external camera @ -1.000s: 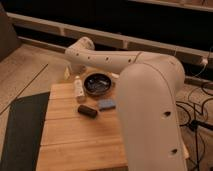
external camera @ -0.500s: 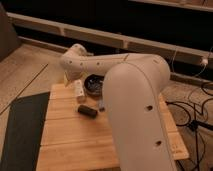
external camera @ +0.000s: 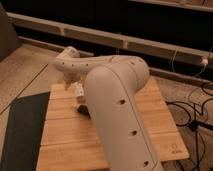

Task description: Place the bottle in the ceramic bowl

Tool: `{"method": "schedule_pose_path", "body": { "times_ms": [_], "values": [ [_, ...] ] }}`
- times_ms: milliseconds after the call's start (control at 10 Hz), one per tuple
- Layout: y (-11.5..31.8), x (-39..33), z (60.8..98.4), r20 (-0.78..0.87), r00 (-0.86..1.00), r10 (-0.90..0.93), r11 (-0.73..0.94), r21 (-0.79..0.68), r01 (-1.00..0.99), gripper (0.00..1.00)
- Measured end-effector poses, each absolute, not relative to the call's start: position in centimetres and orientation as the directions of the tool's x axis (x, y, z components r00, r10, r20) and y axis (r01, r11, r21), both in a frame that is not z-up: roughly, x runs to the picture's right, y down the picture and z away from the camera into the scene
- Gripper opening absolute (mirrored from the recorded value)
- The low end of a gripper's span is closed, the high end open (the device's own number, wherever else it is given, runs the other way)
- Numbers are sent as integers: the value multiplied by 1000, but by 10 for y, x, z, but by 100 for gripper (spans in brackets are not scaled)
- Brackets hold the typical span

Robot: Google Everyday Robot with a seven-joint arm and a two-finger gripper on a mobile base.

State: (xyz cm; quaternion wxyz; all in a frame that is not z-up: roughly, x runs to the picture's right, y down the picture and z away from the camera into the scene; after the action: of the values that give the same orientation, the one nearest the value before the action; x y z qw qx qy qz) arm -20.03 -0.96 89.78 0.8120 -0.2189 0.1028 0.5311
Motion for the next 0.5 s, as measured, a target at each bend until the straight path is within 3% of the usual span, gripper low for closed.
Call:
{"method": "schedule_pose_path", "body": {
  "times_ms": [500],
  "values": [
    [8,-193,918,-512,356,782,287,-211,-934,65]
  ]
}}
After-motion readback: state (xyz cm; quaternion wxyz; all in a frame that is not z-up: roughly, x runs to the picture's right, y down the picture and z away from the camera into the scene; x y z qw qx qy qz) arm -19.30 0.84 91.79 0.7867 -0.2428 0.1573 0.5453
